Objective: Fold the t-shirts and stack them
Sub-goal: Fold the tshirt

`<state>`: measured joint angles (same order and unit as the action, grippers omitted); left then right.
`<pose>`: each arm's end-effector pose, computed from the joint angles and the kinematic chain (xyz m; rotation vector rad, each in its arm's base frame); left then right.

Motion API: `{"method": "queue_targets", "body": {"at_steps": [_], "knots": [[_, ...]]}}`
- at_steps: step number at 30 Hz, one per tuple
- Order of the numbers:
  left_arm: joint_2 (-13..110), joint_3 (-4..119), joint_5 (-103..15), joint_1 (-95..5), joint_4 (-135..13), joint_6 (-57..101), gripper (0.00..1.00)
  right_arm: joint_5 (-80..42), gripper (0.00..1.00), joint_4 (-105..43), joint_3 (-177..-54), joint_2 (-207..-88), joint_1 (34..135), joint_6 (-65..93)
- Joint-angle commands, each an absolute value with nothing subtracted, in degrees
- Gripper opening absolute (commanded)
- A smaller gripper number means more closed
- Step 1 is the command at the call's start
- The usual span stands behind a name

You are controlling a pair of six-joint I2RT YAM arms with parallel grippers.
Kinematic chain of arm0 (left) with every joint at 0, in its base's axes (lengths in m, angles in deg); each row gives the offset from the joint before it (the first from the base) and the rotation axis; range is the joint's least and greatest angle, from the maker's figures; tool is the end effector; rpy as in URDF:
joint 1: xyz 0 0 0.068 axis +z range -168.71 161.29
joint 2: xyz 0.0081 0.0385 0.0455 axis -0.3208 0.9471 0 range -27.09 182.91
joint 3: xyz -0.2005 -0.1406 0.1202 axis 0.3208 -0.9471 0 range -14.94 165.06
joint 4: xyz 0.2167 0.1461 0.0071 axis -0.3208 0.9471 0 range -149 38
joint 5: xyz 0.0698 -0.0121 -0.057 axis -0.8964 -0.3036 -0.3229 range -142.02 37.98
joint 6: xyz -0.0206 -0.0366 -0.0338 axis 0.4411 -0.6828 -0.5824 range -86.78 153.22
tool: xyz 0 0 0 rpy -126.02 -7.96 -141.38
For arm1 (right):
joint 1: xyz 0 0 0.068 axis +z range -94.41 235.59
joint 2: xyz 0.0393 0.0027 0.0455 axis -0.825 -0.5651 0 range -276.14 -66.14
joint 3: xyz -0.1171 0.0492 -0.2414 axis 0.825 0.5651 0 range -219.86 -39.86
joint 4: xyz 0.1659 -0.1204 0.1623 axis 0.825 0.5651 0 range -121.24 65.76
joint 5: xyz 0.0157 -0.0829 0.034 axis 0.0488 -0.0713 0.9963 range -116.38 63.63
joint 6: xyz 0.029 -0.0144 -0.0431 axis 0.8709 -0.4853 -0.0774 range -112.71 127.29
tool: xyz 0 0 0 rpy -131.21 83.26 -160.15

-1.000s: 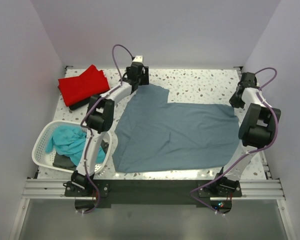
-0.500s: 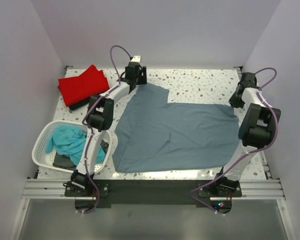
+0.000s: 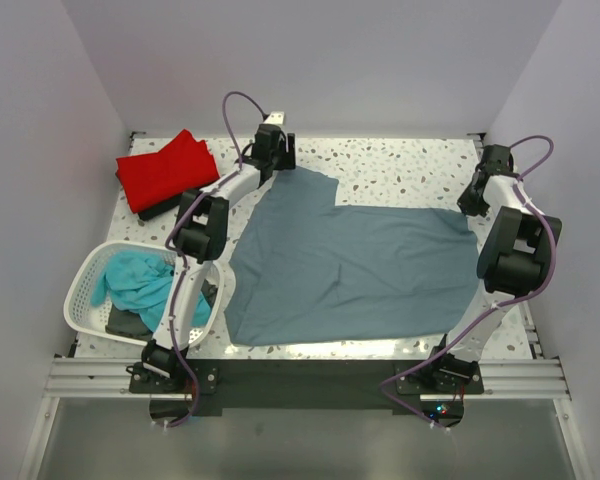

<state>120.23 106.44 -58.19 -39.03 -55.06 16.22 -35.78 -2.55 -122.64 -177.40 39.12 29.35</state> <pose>0.5486 -0.1990 0.1483 -0.0046 2.1014 -0.2816 0.4001 -0.1243 0.2038 0.9021 2.3929 -0.1735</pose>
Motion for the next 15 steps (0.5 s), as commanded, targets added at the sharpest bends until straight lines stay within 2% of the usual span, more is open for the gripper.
{"method": "queue_targets", "body": {"at_steps": [1,6,15], "knots": [[120.83,107.67,-56.76,-38.75,-57.16,15.47,0.68,-35.08,0.00,-3.47,-122.65,-177.85,39.07,30.23],[121.00,107.41,-55.89,-38.75,-57.51,14.76,0.61,-35.16,0.00,-3.55,-122.56,-177.50,39.07,30.23],[120.83,106.61,-54.83,-38.75,-57.69,14.41,0.54,-35.34,0.00,-3.47,-122.30,-177.50,39.16,30.14]]}}
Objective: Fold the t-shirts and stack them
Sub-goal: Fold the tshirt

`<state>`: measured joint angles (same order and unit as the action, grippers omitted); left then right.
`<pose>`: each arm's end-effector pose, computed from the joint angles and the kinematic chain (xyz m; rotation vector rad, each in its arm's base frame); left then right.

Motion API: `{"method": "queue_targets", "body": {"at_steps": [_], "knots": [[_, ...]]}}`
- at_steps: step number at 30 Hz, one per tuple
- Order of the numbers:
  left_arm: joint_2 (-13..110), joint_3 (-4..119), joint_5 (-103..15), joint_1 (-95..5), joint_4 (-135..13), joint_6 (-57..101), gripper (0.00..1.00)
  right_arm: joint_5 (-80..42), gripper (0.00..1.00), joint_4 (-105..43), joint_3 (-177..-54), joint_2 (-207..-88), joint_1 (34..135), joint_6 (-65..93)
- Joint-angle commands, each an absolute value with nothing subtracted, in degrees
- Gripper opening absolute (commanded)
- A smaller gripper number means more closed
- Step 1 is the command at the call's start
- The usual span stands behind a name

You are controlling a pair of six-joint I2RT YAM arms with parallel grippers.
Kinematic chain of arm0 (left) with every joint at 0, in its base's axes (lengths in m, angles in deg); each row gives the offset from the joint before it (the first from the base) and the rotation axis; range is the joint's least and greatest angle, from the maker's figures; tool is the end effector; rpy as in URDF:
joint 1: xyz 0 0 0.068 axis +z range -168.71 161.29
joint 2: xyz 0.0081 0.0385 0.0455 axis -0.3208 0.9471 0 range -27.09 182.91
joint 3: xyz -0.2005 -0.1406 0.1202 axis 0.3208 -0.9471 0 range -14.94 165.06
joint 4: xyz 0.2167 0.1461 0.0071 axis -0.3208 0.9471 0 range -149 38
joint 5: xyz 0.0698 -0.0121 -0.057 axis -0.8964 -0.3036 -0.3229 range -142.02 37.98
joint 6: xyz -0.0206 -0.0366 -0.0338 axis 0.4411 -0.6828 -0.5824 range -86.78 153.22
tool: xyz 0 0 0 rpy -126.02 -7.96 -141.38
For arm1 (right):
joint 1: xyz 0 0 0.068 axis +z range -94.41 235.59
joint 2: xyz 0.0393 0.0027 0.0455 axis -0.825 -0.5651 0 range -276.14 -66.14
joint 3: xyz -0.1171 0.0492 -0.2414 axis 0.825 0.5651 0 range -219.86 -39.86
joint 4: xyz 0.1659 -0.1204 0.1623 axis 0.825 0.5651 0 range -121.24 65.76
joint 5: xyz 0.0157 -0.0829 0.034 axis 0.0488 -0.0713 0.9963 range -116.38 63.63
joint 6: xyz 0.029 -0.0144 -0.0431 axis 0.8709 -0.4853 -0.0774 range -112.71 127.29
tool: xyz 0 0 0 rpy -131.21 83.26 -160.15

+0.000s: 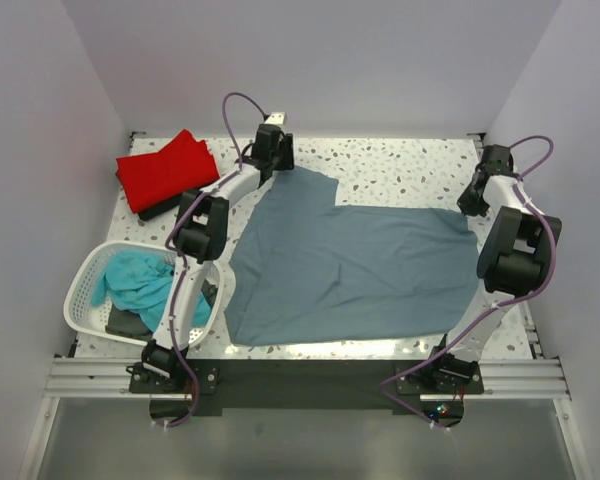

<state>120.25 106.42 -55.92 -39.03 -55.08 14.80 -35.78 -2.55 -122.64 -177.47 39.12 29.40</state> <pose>0.5482 -0.2004 0.1480 -0.0066 2.1092 -0.3368 0.4002 -0.1243 0.2033 0.9035 2.3937 -0.1733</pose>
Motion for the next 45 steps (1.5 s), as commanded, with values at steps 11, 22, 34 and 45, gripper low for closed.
{"method": "queue_targets", "body": {"at_steps": [11,22,34,45], "knots": [[121.18,106.53,-54.31,-38.75,-55.49,12.30,0.49,-35.08,0.00,-3.82,-121.86,-177.41,39.16,30.14],[123.90,111.62,-55.01,-38.84,-50.22,10.81,0.41,-34.81,0.00,-4.17,-121.15,-176.97,39.07,30.49],[123.99,112.06,-55.89,-38.84,-50.92,10.45,0.00,-34.72,0.00,-3.73,-121.85,-176.62,39.15,30.23],[119.86,112.94,-53.52,-37.70,-58.12,5.71,0.00,-33.67,0.00,0.22,-130.28,-178.90,38.98,30.32]]}}
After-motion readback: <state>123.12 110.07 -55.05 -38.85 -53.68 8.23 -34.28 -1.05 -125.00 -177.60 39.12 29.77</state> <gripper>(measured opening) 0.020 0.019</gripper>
